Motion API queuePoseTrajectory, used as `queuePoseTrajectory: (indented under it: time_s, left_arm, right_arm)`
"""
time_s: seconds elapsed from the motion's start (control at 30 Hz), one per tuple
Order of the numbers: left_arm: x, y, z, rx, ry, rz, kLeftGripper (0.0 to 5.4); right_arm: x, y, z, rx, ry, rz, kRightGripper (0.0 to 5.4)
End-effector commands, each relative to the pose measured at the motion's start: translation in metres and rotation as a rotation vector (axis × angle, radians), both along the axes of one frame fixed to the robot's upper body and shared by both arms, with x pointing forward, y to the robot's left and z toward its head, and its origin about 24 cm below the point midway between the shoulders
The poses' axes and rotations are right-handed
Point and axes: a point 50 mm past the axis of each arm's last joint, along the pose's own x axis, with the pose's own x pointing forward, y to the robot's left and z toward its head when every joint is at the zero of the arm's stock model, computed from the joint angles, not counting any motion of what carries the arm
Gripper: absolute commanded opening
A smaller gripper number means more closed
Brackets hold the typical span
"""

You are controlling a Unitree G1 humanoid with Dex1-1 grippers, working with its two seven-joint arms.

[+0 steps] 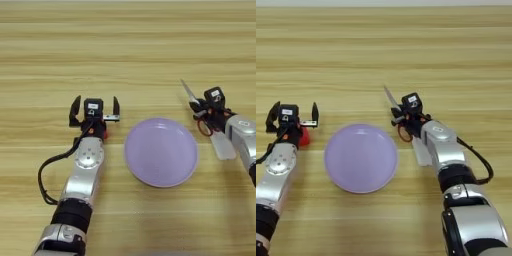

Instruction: Move the objects on the table

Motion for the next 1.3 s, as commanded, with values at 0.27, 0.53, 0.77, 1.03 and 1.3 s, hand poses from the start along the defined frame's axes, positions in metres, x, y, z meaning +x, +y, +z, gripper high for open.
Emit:
queuePoseTrajectory:
  time_s: [0.27, 0.53, 0.77, 1.03, 1.3]
  left_arm:
    - [0.001, 0.0, 0.002, 0.006, -0.005, -0.002, 5.4]
    - [0.001, 0.0, 0.002, 0.006, -0.006, -0.003, 5.4]
    - [0.001, -0.001, 0.003, 0.006, -0.006, -0.003, 5.4]
    - [0.001, 0.0, 0.002, 0.007, -0.004, -0.002, 5.4]
    - [0.001, 0.001, 0.002, 0.008, -0.004, -0.001, 5.4]
  right_arm:
    - [0.002, 0.0, -0.009, -0.037, 0.039, -0.011, 0.67]
    - [0.006, -0.009, -0.003, -0.033, 0.024, -0.048, 0.67]
    - [0.007, -0.036, 0.004, -0.026, 0.014, -0.135, 0.67]
    - [0.007, -0.081, 0.015, -0.042, 0.011, -0.294, 0.67]
    - [-0.001, -0.117, 0.018, -0.055, 0.023, -0.397, 0.67]
